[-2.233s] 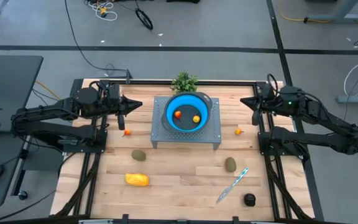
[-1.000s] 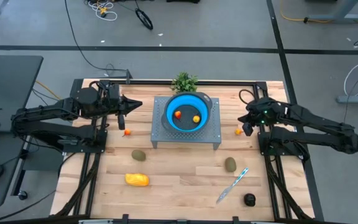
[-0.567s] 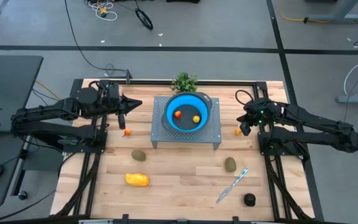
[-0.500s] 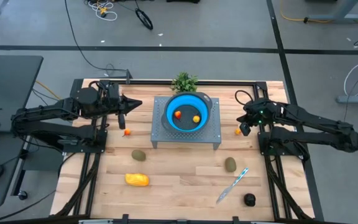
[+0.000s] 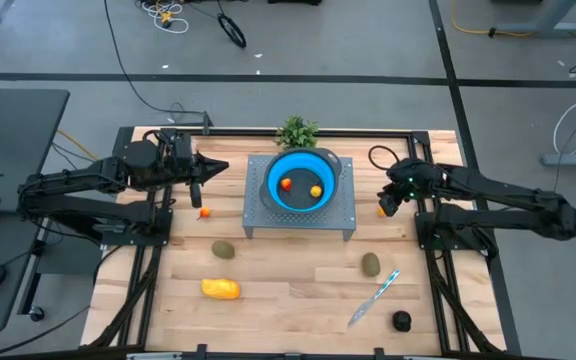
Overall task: Pick & Place Fruit
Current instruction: Put the right orange pear into the strainer bowl on the shelf
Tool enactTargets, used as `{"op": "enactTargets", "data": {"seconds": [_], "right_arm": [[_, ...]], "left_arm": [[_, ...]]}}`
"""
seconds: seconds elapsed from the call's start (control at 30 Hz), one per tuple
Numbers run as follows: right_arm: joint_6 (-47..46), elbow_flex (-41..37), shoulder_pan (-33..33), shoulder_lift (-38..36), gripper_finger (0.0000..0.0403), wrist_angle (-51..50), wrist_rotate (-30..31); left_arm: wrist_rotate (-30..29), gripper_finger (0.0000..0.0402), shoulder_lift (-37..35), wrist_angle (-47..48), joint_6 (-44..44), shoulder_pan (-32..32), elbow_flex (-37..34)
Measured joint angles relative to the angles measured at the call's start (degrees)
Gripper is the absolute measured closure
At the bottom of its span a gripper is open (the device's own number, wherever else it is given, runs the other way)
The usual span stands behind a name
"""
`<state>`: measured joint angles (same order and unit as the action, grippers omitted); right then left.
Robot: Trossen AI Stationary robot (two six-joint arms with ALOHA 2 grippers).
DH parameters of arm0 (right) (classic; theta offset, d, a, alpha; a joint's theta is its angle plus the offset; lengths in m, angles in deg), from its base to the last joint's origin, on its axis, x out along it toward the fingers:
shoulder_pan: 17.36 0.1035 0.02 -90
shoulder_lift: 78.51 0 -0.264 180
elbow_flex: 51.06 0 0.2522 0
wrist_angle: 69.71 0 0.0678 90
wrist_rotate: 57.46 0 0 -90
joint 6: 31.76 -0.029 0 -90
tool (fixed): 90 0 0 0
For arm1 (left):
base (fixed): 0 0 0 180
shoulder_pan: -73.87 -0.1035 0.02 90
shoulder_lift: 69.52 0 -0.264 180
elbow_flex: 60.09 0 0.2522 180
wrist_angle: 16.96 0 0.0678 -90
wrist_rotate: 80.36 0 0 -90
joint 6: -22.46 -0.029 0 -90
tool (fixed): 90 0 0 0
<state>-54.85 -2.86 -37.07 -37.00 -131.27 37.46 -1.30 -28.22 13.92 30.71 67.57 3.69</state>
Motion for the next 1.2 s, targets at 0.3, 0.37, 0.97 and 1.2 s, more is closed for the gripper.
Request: {"op": "enactTargets", "data": {"seconds": [0.3, 0.37, 0.97, 1.2], "right_arm": [[1.01, 0.0, 0.01, 4.41, 0.0134, 0.2, -0.97], [1.05, 0.0, 0.02, 5.63, 0.0123, 0.23, -1.05], [2.14, -0.02, 0.02, 19.58, 0.0116, 0.01, -3.7], [2.43, 0.0, 0.02, 23.94, 0.0116, 0.01, -3.73]], "left_arm": [[0.01, 0.0399, 0.0, 0.02, 0.0, 0.0, 0.0], [0.01, 0.0399, 0.0, 0.15, -0.16, 0.0, 0.0], [0.23, 0.0399, 0.0, 0.22, -1.21, 0.0, 0.0], [0.23, 0.0399, 0.0, 0.22, -1.19, 0.0, 0.0]]}}
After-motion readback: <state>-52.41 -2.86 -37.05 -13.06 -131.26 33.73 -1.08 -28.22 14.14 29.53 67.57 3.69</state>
